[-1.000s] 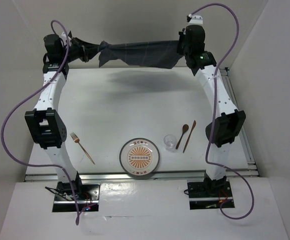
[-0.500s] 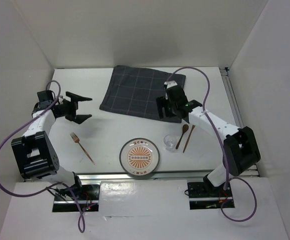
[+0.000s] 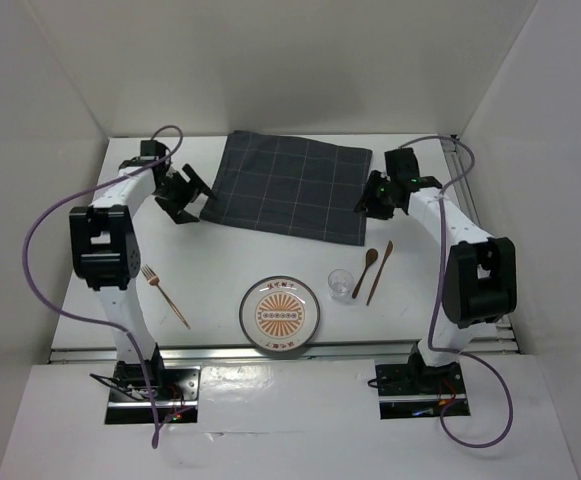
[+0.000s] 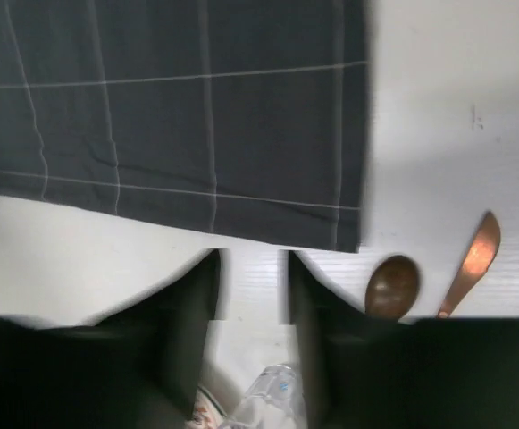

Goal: Set the dinner table for one person

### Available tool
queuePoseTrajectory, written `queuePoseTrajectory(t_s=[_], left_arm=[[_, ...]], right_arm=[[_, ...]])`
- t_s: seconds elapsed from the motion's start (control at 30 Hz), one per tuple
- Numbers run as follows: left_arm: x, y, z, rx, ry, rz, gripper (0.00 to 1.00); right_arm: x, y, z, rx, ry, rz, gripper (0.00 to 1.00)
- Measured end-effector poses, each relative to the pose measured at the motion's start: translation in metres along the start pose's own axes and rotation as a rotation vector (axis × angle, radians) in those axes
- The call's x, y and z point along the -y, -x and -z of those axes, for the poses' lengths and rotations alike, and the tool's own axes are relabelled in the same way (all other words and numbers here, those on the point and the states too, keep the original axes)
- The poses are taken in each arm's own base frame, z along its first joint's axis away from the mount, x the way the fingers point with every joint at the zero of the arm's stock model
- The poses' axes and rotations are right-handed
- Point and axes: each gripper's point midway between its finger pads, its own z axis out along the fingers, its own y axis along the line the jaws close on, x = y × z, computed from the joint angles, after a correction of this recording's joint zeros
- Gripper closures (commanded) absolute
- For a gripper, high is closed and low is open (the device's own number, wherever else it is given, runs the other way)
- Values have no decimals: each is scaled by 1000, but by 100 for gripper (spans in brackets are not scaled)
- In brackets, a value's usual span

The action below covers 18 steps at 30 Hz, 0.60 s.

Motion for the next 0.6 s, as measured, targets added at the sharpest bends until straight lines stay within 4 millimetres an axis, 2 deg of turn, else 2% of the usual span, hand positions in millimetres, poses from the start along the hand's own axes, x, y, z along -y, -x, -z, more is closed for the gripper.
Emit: queuePoseTrajectory(t_s=[0.03,0.07,0.17,0.33,0.43,0.47,0.57,0.6], left_arm=[[-8,0,-12,-4,54,-10,5],[-16,-1,-25,-16,123,-12,4],[-22,4,-45,-3,210,-56,5],[-21,7,-55,25,274,-86,16],[-26,11,-59,37,298,-78,31],[-29,12,-62,37,308,-75,45],[-39,10,-70,16,332,-63,70],[-40,10,-70,15,333,-60,87]], right_arm=[[13,-2,-4,-26,-3,-66,29],[25,-6,-7,-53,-2,-129,27],[43,-21,-12,-118,1,-254,27],[49,-37,-22,-194,14,-405,27],[50,-47,-30,-230,11,-464,26],[51,-49,-33,-239,9,-478,26],[52,-56,-41,-265,9,-511,27],[51,-58,-44,-273,7,-517,27]])
